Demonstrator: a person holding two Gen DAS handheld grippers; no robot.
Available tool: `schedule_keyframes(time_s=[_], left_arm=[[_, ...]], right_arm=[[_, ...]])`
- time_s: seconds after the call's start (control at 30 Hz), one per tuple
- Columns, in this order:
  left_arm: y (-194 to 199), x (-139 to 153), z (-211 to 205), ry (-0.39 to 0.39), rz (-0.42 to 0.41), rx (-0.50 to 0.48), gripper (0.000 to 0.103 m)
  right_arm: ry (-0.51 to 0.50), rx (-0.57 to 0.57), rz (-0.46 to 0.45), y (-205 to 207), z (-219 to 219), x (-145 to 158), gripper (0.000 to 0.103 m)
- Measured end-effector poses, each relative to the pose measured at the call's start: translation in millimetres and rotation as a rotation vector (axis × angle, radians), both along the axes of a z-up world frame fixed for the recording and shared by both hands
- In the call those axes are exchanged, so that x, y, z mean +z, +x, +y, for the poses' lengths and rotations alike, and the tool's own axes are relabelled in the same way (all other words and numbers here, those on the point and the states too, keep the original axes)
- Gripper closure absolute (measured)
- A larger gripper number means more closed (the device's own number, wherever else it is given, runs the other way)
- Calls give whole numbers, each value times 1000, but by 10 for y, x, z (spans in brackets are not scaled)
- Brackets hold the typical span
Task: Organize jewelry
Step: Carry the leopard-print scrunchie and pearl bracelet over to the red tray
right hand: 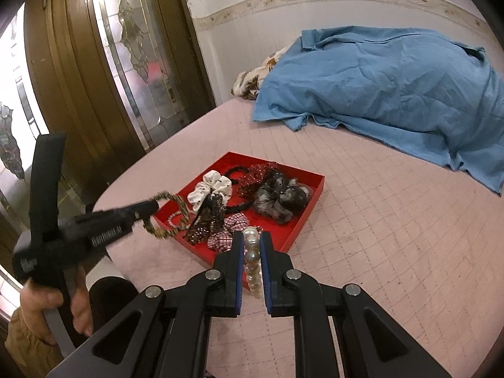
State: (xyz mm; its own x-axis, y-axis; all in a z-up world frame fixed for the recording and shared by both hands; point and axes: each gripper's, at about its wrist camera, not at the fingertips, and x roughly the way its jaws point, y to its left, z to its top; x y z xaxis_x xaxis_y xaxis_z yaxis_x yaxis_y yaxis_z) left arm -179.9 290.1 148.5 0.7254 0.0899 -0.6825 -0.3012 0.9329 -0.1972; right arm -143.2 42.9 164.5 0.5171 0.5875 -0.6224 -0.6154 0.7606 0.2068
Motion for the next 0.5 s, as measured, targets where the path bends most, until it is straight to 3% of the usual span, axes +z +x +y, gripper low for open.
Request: schedule_keyframes(time_s=[0.2, 0.5], left_arm=[[234, 116, 229, -50, -50, 14, 97], [1014, -93, 240, -90, -26, -55, 97]], right_arm=[[11, -12, -13, -17, -49, 59, 92], [-36, -55, 32, 265, 57, -28, 92]])
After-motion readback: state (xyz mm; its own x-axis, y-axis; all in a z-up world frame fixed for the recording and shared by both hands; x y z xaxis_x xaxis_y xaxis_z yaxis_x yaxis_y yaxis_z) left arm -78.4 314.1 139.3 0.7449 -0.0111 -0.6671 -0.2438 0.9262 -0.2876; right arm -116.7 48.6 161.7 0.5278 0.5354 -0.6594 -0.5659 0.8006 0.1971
